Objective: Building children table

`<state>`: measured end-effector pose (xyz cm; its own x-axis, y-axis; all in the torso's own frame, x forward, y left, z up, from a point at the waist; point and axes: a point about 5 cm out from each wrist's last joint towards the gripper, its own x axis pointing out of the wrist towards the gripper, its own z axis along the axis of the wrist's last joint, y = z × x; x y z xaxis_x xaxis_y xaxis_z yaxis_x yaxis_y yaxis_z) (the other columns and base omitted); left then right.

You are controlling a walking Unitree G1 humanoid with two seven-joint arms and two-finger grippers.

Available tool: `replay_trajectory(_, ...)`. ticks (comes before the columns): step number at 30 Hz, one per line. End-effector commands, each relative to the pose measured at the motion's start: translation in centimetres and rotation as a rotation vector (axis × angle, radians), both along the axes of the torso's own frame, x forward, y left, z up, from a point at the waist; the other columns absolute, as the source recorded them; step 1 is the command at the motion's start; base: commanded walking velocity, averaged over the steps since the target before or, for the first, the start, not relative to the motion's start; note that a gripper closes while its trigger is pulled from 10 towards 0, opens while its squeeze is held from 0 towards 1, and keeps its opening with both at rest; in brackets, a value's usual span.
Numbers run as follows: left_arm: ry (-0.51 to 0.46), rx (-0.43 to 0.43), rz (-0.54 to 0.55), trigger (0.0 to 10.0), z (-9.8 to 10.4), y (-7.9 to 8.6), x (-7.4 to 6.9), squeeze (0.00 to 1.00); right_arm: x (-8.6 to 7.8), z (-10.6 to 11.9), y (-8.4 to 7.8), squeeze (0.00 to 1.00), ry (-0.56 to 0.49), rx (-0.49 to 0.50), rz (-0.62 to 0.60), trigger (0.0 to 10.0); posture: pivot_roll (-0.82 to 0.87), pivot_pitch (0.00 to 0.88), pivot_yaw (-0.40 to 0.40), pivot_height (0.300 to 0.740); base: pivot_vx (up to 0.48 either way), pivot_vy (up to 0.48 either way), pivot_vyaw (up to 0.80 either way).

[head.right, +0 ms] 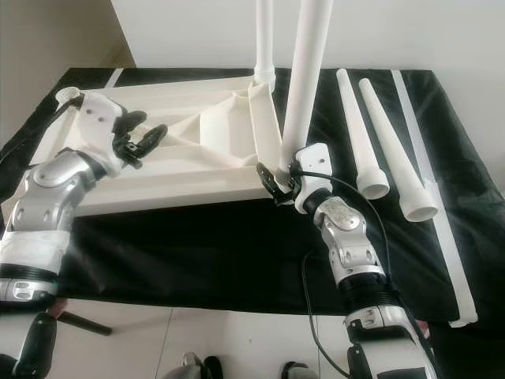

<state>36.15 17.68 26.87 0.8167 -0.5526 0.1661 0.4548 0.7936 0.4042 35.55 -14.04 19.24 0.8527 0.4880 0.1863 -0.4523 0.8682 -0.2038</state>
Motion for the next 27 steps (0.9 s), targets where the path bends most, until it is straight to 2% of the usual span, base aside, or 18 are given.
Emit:
replay_trajectory(1,-0.065,-0.033,0.01,0.0,0.7,0.0,-0.4,0.0,-0.2,-0.3,-0.2,0.0,0.008,0.004,-0.004,10.0,-0.07,0.158,0.076,0.74,0.0,0.0,0.0)
replay_trajectory(2,-0.088,-0.064,-0.008,0.0,1.0,-0.1,-0.6,0.0,-0.2,-0.3,-0.2,0.0,0.008,0.004,-0.004,10.0,-0.07,0.157,0.074,0.74,0.0,0.0,0.0)
replay_trajectory(5,-0.105,-0.077,-0.023,0.0,1.0,-0.3,-0.8,0.0,-0.2,-0.3,-0.2,0.0,0.008,0.004,-0.004,10.0,-0.07,0.157,0.074,0.74,0.0,0.0,0.0)
replay_trajectory(6,-0.099,-0.095,-0.091,0.0,0.8,-0.9,-1.2,0.0,-0.2,-0.2,-0.2,0.0,0.008,0.004,-0.003,10.0,-0.07,0.156,0.074,0.74,0.0,0.0,0.0)
replay_trajectory(11,-0.057,-0.097,-0.173,0.0,0.3,-1.5,-1.7,0.0,-0.1,-0.2,-0.2,0.0,0.007,0.004,-0.002,10.0,-0.07,0.157,0.073,0.74,0.0,0.0,0.0)
replay_trajectory(25,-0.015,-0.057,-0.161,0.0,-0.5,-1.3,-1.4,0.0,-0.2,-0.4,-0.3,0.0,0.009,0.002,-0.003,10.0,-0.07,0.155,0.078,0.74,0.0,0.0,0.0)
replay_trajectory(26,-0.013,-0.054,-0.162,0.0,-0.5,-1.3,-1.3,0.0,-0.2,-0.4,-0.2,0.0,0.011,0.004,0.001,9.1,-0.07,0.154,0.078,0.74,0.0,0.0,0.0)
replay_trajectory(27,-0.011,-0.053,-0.163,0.0,-0.6,-1.3,-1.3,0.0,-0.2,-0.4,-0.2,0.0,0.012,0.005,0.003,9.1,-0.07,0.154,0.078,0.74,0.0,0.0,0.0)
